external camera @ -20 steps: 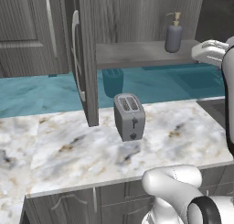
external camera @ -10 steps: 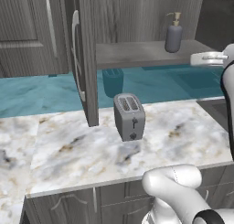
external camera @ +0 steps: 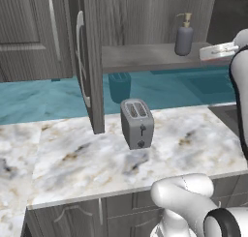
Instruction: Open the cabinet. Pick the soap dispenser and place it next to the sink. Then close the cabinet.
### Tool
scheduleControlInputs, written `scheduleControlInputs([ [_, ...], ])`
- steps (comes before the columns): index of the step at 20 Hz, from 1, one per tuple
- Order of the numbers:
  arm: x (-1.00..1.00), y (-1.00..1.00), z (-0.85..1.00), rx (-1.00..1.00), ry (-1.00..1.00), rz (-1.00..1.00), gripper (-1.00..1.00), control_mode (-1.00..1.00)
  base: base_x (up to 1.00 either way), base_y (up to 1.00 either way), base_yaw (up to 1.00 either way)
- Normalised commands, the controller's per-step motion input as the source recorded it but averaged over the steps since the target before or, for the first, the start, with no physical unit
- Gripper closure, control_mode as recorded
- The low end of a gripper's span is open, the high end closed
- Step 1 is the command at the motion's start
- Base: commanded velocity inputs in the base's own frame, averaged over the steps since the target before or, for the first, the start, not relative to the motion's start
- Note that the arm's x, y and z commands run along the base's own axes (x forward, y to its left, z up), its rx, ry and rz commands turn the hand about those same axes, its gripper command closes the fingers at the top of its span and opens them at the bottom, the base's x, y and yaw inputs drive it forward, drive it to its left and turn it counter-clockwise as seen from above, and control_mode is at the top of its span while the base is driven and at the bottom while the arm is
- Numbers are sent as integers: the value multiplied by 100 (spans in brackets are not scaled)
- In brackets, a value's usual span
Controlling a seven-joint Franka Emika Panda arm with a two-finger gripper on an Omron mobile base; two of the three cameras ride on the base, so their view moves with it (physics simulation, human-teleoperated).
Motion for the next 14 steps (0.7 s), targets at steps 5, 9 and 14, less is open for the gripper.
scheduleControlInputs([
  [5, 43, 0, 12, -11, 20, -5, -100, -100, 0, 0, 0],
  [9, 64, -4, -33, 0, 4, -10, -100, -100, 0, 0, 0],
  [14, 59, -1, -44, 0, 0, -10, -100, -100, 0, 0, 0],
])
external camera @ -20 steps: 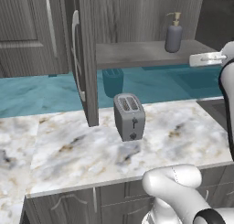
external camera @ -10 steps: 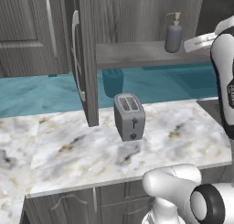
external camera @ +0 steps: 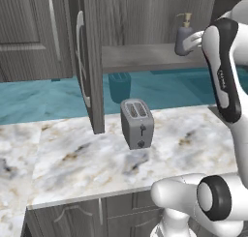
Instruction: Open the cabinet. Pick the soap dispenser and place it next to the sink. Then close the cabinet.
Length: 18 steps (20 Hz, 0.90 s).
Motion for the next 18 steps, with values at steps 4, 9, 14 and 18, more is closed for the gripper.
scheduleControlInputs([
  [4, 65, -2, -32, 0, 0, -10, -100, -100, 0, 0, 0],
  [9, 31, -4, 2, 3, -3, -10, -100, -100, 0, 0, 0],
  [14, 11, -11, 7, 8, -1, -8, -100, -100, 0, 0, 0],
  [18, 0, -16, 11, 7, 0, -4, -100, -100, 0, 0, 0],
])
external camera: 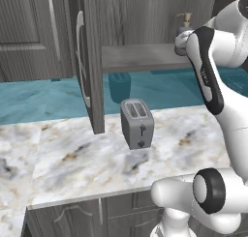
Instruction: Open the cabinet. Pick the soap dispenser and place it next to the sink. Then close the cabinet.
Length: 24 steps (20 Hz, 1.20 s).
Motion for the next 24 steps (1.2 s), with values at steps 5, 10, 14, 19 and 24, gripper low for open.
scheduleControlInputs([
  [5, 2, -28, 1, 3, 0, -3, -100, -100, 0, 0, 0],
  [10, 9, -24, 0, 3, 0, 0, -100, -100, 0, 0, 0],
  [14, 5, -2, 2, 1, -2, 0, -100, -100, 0, 0, 0],
  [19, 10, 0, 4, 2, -7, 0, -100, -100, 0, 0, 0],
  [24, 20, -2, 0, 3, -10, 0, -100, -100, 0, 0, 0],
])
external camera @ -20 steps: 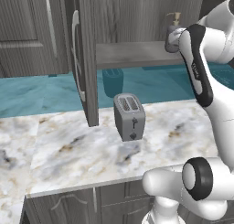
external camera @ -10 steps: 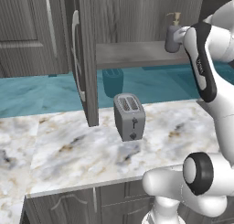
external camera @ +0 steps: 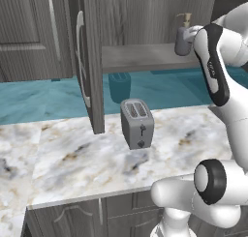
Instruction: Open the cabinet. Pick the soap dispenser and place it next to the sink. Then close the cabinet.
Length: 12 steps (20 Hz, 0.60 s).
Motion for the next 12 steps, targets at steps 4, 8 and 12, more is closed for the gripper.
scheduleControlInputs([
  [4, 31, -7, 0, 1, -11, 0, -100, -100, 0, 0, 0],
  [8, 21, -10, 7, 0, -2, 0, -100, -100, 0, 0, 0],
  [12, 16, -14, 11, 0, 0, 0, -100, -100, 0, 0, 0],
])
